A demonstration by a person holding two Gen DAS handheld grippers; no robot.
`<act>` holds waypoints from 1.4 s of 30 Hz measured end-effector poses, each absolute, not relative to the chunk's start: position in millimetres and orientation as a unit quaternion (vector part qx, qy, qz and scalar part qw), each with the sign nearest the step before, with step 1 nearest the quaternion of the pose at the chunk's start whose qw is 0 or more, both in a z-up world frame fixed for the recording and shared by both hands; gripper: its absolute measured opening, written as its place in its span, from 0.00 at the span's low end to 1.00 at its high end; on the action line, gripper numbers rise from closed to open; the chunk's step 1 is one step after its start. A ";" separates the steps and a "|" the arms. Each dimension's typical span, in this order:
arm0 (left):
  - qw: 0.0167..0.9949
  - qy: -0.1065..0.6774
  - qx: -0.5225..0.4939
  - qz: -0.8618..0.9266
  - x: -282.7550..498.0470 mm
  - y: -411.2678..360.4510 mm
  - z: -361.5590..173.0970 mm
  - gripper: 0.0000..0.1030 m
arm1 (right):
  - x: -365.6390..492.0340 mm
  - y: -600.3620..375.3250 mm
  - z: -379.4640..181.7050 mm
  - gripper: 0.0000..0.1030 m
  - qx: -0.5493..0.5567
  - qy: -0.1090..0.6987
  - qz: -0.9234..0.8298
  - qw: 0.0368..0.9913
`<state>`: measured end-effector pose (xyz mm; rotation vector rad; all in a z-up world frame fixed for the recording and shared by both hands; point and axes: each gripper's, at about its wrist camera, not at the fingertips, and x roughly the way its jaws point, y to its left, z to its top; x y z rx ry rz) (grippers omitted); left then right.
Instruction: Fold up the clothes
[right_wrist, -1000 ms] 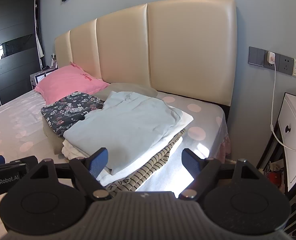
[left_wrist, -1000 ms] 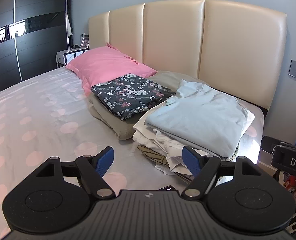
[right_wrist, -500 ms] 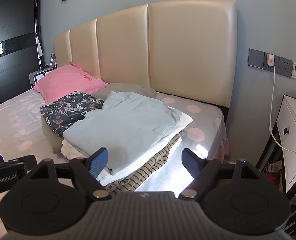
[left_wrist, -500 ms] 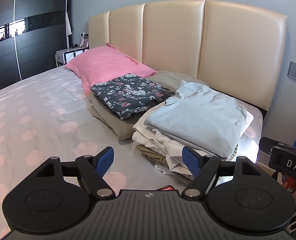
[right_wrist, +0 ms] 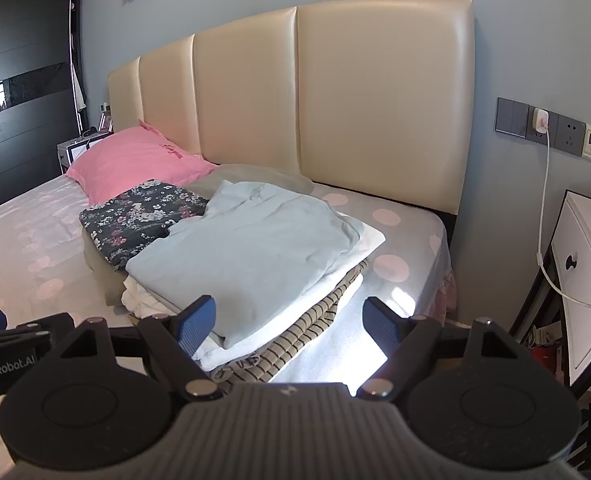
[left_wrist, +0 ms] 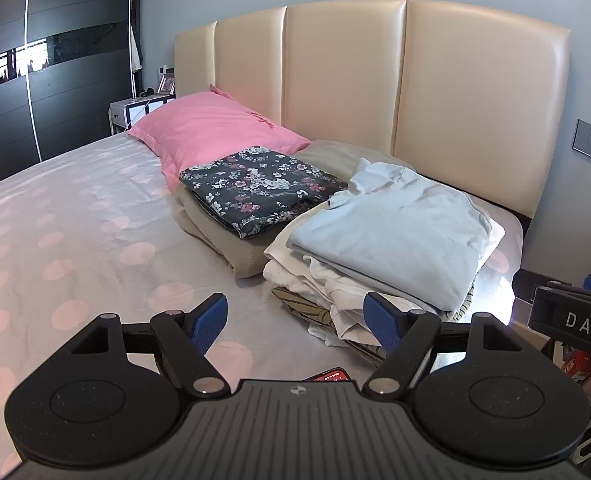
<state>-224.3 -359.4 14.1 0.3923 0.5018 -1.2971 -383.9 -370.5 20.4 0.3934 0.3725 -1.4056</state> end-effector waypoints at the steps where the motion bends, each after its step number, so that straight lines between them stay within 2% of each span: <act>1: 0.750 0.230 0.180 -0.593 -224.6 -359.4 14.1 0.72 | -384.0 -370.5 20.5 0.81 0.179 0.169 -0.639 0.729; 42: 0.751 0.231 0.182 -0.591 -225.1 -358.8 10.8 0.72 | -380.0 -367.2 23.3 0.82 0.170 0.171 -0.640 0.730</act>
